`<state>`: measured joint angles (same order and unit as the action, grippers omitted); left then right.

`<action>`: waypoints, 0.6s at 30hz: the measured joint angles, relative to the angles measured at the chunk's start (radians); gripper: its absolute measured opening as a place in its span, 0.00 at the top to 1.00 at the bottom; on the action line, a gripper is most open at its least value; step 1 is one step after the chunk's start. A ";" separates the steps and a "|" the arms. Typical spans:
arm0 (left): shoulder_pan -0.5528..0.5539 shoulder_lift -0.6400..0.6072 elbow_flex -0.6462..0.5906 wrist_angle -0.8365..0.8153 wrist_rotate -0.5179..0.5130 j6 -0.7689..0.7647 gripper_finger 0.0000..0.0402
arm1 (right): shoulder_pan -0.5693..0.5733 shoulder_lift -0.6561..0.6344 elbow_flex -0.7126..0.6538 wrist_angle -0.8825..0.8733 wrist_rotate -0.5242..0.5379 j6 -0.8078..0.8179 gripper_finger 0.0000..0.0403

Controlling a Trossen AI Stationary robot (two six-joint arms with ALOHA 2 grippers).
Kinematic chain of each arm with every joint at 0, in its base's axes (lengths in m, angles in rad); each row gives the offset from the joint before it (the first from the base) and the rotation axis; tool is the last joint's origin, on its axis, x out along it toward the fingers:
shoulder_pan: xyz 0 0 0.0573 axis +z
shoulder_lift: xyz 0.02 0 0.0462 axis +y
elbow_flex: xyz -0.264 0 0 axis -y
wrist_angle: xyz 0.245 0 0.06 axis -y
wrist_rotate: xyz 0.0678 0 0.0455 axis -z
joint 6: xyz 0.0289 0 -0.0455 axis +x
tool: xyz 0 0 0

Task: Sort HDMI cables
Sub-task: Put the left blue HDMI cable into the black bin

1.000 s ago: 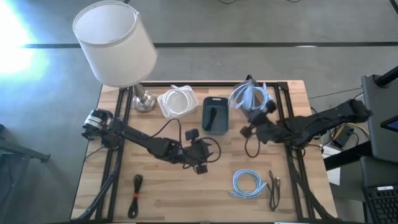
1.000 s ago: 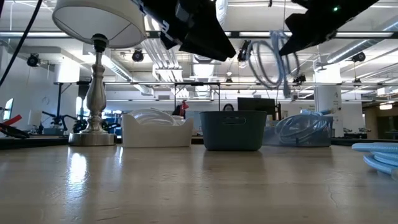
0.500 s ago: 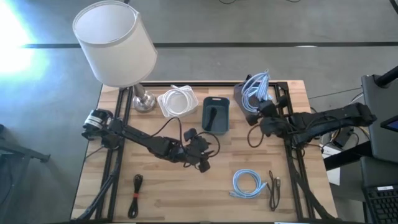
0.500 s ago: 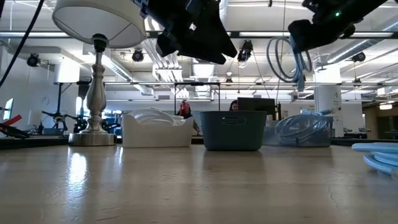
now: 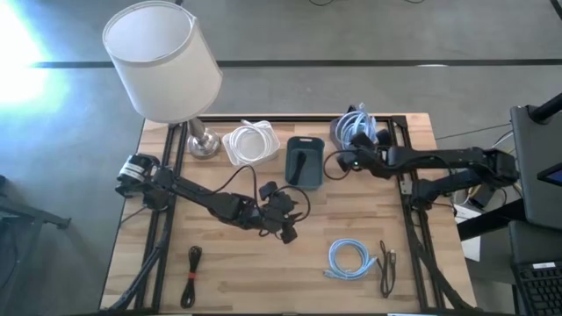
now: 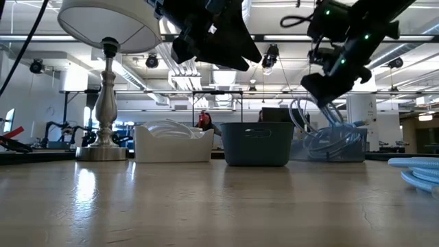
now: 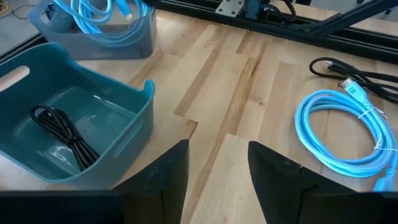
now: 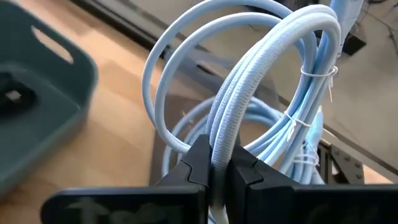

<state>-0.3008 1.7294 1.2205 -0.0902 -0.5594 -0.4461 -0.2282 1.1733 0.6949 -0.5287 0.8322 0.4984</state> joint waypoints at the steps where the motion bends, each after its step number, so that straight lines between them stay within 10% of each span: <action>1: 0.000 0.000 0.000 0.000 0.000 0.000 0.58 | -0.010 0.012 0.000 -0.002 0.000 0.000 0.97; 18: 0.000 0.000 0.000 0.000 0.001 0.001 0.58 | -0.070 0.107 0.000 -0.018 0.008 0.000 0.76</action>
<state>-0.3008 1.7294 1.2205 -0.0906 -0.5587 -0.4454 -0.2981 1.2804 0.6949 -0.5466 0.8400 0.4980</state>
